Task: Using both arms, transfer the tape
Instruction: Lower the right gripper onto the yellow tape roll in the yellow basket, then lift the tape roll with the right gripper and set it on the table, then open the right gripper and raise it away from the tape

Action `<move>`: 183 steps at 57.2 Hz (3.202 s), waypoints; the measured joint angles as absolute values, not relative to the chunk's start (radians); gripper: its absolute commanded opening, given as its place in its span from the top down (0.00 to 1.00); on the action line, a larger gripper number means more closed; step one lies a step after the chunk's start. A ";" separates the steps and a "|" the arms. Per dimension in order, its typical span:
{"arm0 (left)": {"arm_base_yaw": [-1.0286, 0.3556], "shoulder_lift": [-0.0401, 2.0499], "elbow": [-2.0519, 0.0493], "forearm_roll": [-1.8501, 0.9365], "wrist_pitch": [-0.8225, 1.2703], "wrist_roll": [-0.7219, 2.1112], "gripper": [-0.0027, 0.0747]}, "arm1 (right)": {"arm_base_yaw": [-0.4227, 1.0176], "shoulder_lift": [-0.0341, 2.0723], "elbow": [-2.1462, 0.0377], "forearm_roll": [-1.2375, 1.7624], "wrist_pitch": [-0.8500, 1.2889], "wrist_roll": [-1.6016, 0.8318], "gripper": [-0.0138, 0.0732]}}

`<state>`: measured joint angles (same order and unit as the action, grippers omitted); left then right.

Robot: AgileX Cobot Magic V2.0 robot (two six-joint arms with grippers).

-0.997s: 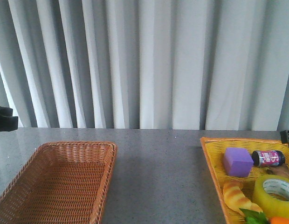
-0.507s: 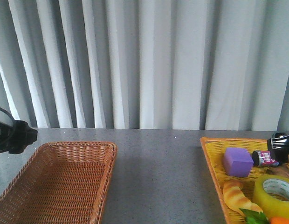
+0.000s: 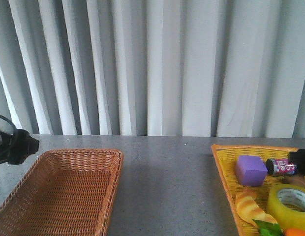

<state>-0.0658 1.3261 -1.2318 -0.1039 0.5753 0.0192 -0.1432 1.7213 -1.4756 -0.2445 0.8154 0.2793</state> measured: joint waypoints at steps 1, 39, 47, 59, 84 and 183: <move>-0.066 1.326 -1.232 -0.105 0.575 0.019 0.28 | -0.146 1.726 -1.477 -0.244 0.821 0.276 0.17; -0.066 1.326 -1.232 -0.105 0.574 0.019 0.28 | -0.152 1.924 -1.481 -0.220 0.822 0.181 0.31; -0.066 1.326 -1.232 -0.105 0.574 0.019 0.28 | -0.152 1.935 -1.481 -0.217 0.808 0.174 0.55; -0.066 1.326 -1.232 -0.105 0.573 0.019 0.28 | -0.152 1.935 -1.489 -0.214 0.811 0.170 0.86; -0.066 1.326 -1.232 -0.106 0.573 0.019 0.28 | -0.130 1.932 -1.785 -0.169 1.011 0.106 0.84; -0.191 1.326 -1.233 -0.128 0.544 0.098 0.28 | 0.330 1.884 -1.933 -0.152 0.979 0.039 0.34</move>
<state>-0.1912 1.3261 -1.2327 -0.1276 0.5443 0.0979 0.3297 1.8836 -1.9332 -0.1516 0.9786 0.0392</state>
